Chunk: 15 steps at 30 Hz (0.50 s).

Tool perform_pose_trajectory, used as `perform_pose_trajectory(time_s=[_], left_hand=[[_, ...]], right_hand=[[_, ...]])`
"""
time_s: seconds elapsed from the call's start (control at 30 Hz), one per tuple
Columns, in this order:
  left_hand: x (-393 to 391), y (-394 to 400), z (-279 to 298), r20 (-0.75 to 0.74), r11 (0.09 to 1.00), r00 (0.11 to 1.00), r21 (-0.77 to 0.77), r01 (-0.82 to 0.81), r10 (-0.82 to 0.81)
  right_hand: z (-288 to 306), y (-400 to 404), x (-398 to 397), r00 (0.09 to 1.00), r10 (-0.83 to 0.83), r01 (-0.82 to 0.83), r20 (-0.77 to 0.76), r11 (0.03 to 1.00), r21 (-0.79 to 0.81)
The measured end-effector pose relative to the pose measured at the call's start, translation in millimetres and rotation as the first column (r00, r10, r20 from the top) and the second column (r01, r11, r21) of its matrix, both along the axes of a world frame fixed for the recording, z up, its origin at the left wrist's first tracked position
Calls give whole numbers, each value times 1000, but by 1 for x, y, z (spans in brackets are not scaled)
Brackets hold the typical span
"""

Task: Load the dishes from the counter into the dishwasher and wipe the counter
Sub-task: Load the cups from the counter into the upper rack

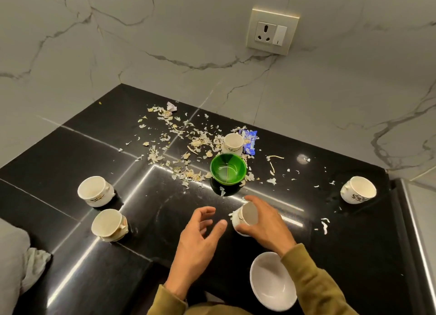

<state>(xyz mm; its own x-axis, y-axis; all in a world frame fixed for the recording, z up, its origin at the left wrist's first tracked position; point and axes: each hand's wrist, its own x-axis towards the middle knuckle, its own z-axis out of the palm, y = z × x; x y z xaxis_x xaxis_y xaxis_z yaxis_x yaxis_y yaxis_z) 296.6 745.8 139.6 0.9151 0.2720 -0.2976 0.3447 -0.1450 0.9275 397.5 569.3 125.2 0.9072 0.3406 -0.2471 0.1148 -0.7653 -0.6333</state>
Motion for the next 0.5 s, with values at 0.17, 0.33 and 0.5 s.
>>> perform_pose_trajectory(time_s=[0.17,0.33,0.5], left_hand=[[6,3,1,39,974,986,165,155,-164],[14,3,8,120,992,986,71,105,-113],[18,11,14,126,998,991,26,-56,52]], right_hand=[[37,26,3,986,158,-153,-46,984,93],[68,41,4,947,291,-265,-134,947,181],[75,44,51,886,330,-201,-326,906,372]])
